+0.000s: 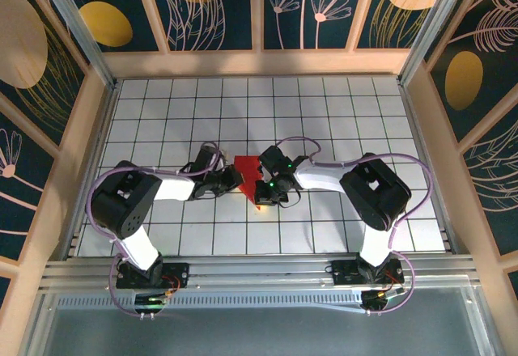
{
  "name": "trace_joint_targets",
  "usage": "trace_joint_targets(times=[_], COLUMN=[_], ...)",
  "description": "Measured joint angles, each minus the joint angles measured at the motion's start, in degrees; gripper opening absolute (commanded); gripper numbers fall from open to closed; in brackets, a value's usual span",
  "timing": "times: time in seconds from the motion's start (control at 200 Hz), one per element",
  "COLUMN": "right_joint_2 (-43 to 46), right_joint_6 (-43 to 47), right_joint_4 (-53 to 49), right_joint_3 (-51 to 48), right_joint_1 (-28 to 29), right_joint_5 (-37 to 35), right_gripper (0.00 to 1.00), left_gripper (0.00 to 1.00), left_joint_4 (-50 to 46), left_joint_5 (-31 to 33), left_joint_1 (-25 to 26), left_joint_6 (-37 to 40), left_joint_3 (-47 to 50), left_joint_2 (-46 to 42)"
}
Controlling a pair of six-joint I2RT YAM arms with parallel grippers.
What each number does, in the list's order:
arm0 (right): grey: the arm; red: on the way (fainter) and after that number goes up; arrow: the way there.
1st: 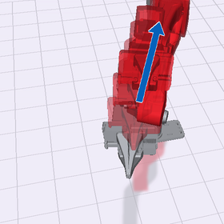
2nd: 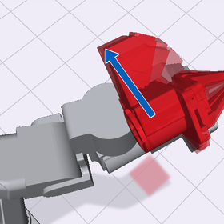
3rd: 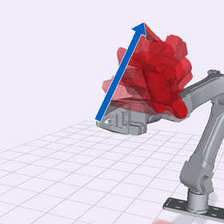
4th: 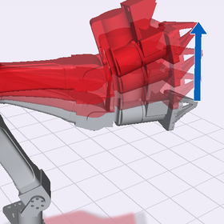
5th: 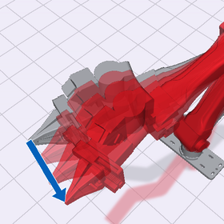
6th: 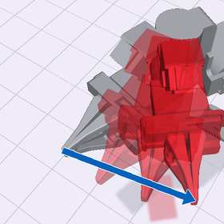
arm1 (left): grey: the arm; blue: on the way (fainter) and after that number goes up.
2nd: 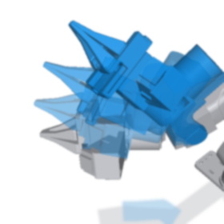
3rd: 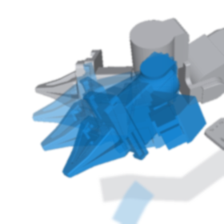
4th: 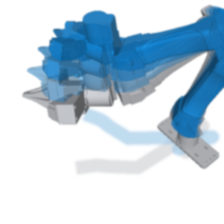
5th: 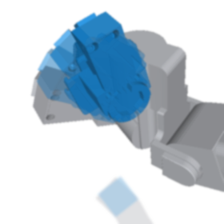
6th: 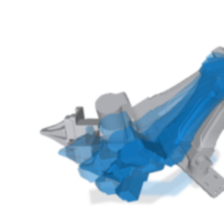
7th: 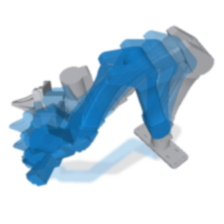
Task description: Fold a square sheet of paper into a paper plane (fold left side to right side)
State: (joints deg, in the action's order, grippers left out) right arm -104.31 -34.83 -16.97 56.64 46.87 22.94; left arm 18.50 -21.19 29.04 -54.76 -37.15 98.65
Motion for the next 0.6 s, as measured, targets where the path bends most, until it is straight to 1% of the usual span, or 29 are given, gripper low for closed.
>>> trace_joint_targets(times=[0.175,0.395,0.475,0.601], right_joint_2=[0.02,0.28,0.35,0.42], right_joint_6=[-0.02,-0.02,-0.02,-0.02], right_joint_4=[0.02,0.02,0.09,0.09], right_joint_3=[-0.02,-0.13,-0.17,-0.17], right_joint_1=[0.0,0.09,0.11,0.11], right_joint_5=[0.0,-0.44,-0.46,-0.57], right_gripper=[0.0,0.0,0.0,0.0], left_gripper=[0.03,0.04,0.04,0.05], left_joint_4=[-2.23,-3.56,-4.31,-4.35], left_joint_5=[2.73,3.96,4.13,2.97], left_joint_1=[-3.15,-3.87,-3.98,-3.96], left_joint_6=[2.03,3.74,4.55,6.12], left_joint_3=[-1.86,-2.36,-2.36,-1.99], left_joint_2=[0.33,-0.04,-1.95,-7.91])
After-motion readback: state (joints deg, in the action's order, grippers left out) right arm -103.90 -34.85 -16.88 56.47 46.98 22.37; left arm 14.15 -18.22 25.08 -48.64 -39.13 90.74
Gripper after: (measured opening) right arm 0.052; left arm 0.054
